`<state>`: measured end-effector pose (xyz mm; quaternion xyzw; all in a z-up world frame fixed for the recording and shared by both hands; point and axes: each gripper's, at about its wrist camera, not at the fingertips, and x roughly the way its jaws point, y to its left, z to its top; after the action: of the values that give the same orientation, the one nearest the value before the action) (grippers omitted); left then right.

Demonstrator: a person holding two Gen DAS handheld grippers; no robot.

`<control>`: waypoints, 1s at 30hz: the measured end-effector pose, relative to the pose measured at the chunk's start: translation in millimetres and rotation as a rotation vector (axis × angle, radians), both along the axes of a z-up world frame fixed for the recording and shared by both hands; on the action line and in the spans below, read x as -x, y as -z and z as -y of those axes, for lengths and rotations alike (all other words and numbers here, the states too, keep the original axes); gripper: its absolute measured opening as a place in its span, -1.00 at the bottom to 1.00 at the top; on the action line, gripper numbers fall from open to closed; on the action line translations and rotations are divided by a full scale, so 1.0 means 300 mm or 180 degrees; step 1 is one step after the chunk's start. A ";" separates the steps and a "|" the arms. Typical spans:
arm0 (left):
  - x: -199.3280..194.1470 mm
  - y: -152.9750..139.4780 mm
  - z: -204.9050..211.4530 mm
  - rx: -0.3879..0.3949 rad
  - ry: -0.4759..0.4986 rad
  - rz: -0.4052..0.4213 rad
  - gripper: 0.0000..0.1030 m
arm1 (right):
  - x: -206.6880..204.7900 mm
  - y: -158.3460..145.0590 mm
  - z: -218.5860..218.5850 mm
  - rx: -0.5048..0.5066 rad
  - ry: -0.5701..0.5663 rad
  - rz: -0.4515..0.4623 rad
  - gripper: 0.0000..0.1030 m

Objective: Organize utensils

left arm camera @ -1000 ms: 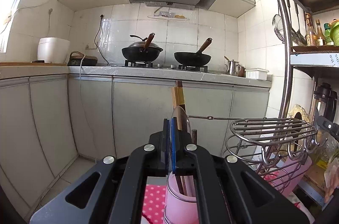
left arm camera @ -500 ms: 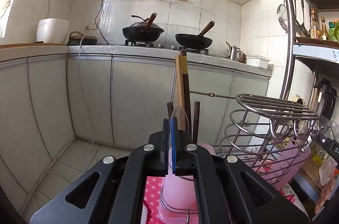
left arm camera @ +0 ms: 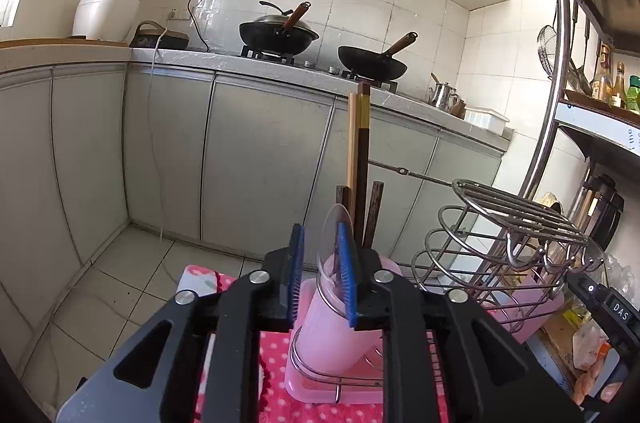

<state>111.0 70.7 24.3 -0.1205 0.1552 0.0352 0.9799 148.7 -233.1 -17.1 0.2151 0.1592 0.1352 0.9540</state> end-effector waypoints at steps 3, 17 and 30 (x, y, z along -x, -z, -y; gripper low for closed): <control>0.015 -0.015 0.007 0.0020 0.0049 -0.0037 -0.39 | 0.014 -0.019 -0.001 0.0049 -0.0042 -0.0015 -0.40; 0.166 -0.036 0.093 0.0147 0.0322 -0.0265 -0.14 | 0.184 -0.024 -0.054 0.0149 -0.0319 -0.0221 -0.14; 0.283 -0.016 0.186 0.0017 0.0462 -0.0422 0.06 | 0.329 -0.028 -0.181 0.0554 -0.0438 -0.0290 -0.13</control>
<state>26.2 14.9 29.1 -0.1089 0.2281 -0.0284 0.9671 49.9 -178.7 -8.9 0.1259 0.2279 0.1762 0.9493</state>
